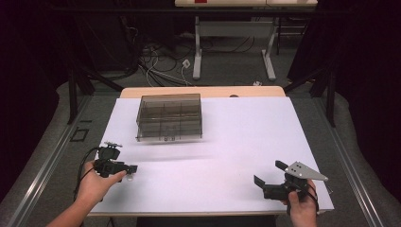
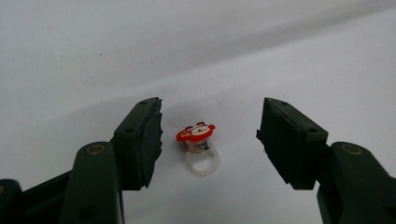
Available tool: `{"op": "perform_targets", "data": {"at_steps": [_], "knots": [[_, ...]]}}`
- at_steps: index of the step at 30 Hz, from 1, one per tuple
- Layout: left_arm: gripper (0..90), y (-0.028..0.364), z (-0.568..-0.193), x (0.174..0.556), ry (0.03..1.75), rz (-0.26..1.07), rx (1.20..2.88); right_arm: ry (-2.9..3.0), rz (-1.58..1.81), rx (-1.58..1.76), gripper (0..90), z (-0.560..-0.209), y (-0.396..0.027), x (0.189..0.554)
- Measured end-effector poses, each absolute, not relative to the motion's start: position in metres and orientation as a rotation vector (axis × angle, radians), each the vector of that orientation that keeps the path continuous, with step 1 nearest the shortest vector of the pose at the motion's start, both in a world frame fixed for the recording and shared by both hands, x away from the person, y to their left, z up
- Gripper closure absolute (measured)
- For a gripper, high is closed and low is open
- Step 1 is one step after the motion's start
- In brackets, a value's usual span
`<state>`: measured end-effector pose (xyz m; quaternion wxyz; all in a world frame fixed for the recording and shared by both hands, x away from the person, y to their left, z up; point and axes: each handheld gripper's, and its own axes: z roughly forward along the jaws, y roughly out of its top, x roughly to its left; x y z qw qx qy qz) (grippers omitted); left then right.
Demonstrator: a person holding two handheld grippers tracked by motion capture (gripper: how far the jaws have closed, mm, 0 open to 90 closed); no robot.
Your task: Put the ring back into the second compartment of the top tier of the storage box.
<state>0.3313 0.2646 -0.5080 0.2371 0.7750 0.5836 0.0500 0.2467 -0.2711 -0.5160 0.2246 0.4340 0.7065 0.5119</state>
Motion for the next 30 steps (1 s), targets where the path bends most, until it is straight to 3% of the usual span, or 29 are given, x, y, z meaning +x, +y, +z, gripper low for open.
{"op": "perform_targets", "data": {"at_steps": [30], "knots": [[49.6, 0.264, -0.524, 0.340, 1.746, 0.037, 2.078, 1.970, 1.412, 1.201, 0.4, -0.516, -0.271, 0.246]]}}
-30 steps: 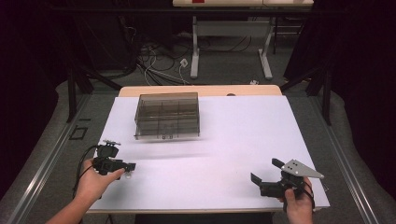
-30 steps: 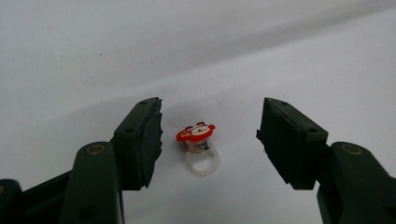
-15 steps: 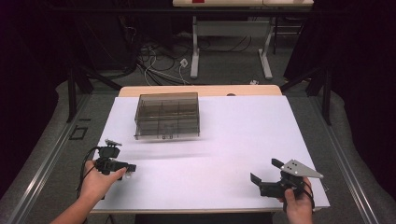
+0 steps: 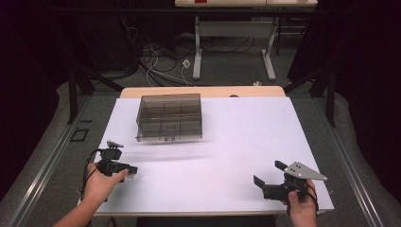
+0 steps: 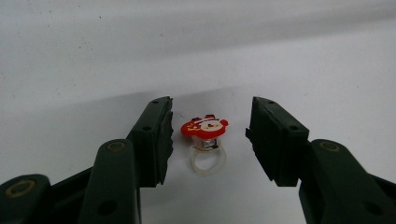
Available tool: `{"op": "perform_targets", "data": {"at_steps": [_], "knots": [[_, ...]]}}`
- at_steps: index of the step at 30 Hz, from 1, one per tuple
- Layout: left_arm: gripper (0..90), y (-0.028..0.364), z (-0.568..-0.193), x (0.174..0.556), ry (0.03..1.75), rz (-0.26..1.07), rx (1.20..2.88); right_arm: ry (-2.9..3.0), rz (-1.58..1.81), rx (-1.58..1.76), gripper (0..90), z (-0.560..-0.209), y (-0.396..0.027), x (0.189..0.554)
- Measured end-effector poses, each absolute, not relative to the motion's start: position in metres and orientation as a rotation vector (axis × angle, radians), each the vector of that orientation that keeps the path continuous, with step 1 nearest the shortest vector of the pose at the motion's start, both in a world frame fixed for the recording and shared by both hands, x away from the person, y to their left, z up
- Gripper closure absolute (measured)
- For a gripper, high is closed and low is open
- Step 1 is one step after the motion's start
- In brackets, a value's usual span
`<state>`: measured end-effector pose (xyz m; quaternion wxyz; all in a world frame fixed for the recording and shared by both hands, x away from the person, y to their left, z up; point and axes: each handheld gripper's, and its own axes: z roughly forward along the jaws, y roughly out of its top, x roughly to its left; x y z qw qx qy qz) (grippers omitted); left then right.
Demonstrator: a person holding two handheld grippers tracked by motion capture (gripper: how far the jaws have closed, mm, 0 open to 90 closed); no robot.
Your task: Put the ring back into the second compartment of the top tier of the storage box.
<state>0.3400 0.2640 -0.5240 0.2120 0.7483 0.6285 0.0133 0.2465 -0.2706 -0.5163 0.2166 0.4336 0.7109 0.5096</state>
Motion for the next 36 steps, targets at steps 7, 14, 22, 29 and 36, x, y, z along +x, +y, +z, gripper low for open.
{"op": "perform_targets", "data": {"at_steps": [7, 14, 22, 29, 36], "knots": [[52.8, 0.2640, -0.5260, 0.3410, 1.750, 0.031, 2.086, 1.968, 1.416, 1.204, 0.4, -0.5163, -0.2708, 0.2465], [55.0, 0.2626, -0.5280, 0.3421, 1.761, 0.025, 2.076, 1.970, 1.406, 1.202, 0.4, -0.5160, -0.2707, 0.2462], [59.1, 0.2620, -0.5300, 0.3424, 1.767, 0.028, 2.089, 1.970, 1.407, 1.201, 0.4, -0.5160, -0.2708, 0.2462], [61.9, 0.2620, -0.5301, 0.3427, 1.770, 0.032, 2.089, 1.973, 1.408, 1.201, 0.4, -0.5160, -0.2709, 0.2463], [64.8, 0.2633, -0.5304, 0.3429, 1.769, 0.042, 2.096, 1.971, 1.412, 1.198, 0.4, -0.5163, -0.2708, 0.2466]]}}
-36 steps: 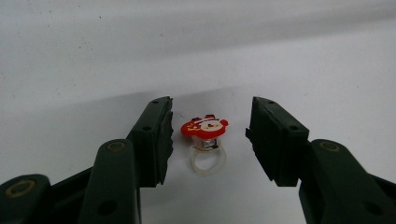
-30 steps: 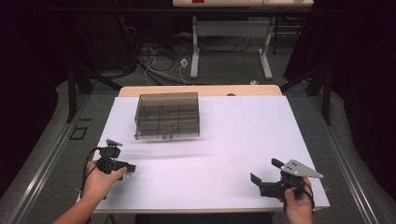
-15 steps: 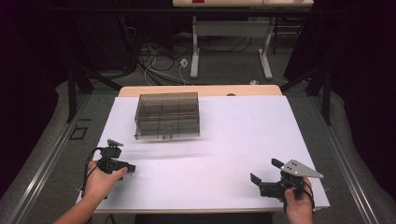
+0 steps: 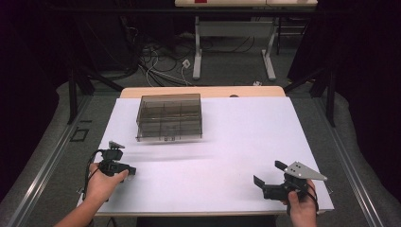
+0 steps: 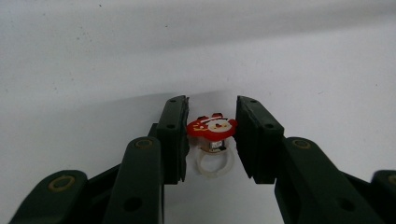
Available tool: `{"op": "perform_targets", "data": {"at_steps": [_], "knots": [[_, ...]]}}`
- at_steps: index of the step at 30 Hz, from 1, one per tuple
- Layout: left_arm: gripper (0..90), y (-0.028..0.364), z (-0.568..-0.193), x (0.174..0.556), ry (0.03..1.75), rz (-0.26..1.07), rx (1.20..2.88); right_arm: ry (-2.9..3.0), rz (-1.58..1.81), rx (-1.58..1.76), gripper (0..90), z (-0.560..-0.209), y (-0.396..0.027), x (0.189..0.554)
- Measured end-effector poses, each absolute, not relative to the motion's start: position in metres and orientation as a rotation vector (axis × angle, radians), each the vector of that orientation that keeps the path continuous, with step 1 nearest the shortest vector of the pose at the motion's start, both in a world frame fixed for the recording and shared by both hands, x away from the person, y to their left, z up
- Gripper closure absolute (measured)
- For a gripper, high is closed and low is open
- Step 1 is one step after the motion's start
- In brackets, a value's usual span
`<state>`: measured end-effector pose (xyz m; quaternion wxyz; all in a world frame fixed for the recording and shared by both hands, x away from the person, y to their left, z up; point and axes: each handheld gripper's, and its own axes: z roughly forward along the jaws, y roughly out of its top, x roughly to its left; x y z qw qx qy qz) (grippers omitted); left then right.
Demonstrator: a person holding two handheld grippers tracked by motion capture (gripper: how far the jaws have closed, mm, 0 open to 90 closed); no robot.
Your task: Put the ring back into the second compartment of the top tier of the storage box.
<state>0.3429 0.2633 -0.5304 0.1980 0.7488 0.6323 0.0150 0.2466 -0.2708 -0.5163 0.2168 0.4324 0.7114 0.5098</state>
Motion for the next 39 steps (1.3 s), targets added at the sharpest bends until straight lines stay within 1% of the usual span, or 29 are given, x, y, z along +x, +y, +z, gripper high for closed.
{"op": "perform_targets", "data": {"at_steps": [11, 39], "knots": [[66.9, 0.2640, -0.5301, 0.3436, 1.777, 0.030, 2.096, 1.970, 1.414, 1.195, 0.4, -0.5168, -0.2704, 0.2472], [68.0, 0.2635, -0.5298, 0.3443, 1.780, 0.031, 2.104, 1.982, 1.403, 1.207, 0.4, -0.5170, -0.2702, 0.2470]]}}
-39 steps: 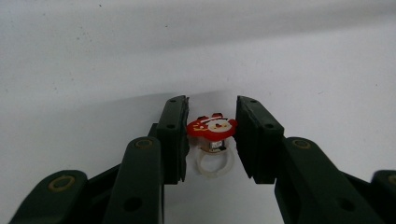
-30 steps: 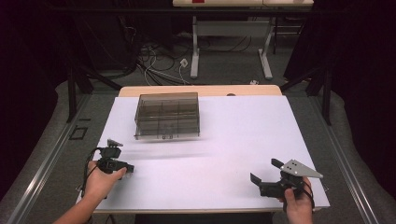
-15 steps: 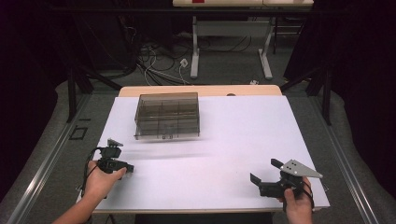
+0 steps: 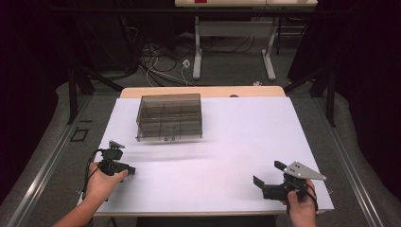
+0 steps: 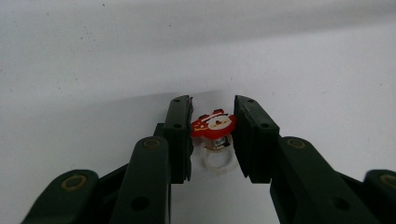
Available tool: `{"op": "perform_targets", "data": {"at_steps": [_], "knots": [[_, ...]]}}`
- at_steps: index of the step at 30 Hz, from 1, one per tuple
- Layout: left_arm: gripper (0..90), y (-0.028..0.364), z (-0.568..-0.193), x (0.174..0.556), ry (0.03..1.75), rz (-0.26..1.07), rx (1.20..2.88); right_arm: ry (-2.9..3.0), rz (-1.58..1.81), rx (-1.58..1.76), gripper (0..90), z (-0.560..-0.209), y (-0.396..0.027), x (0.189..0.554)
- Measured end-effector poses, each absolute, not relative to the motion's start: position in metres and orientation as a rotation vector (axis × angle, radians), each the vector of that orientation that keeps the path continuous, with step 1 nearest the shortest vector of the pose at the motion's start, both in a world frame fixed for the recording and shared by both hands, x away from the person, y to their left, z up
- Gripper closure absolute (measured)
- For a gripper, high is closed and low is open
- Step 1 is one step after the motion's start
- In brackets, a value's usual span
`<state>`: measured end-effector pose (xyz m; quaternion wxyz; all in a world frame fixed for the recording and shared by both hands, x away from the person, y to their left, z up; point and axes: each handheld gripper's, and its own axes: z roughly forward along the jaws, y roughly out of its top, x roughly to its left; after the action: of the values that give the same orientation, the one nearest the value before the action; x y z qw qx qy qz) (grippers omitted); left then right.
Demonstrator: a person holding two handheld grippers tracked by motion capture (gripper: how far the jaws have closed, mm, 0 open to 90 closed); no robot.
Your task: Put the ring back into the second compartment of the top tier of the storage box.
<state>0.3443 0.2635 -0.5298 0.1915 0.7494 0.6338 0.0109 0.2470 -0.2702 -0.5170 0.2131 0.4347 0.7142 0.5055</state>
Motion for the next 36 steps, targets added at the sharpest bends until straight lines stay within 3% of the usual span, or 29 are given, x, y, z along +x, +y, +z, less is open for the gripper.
{"op": "perform_targets", "data": {"at_steps": [36], "knots": [[68.2, 0.2656, -0.5308, 0.3373, 1.742, 0.055, 2.070, 1.982, 1.399, 1.207, 0.4, -0.5179, -0.2706, 0.2475]]}}
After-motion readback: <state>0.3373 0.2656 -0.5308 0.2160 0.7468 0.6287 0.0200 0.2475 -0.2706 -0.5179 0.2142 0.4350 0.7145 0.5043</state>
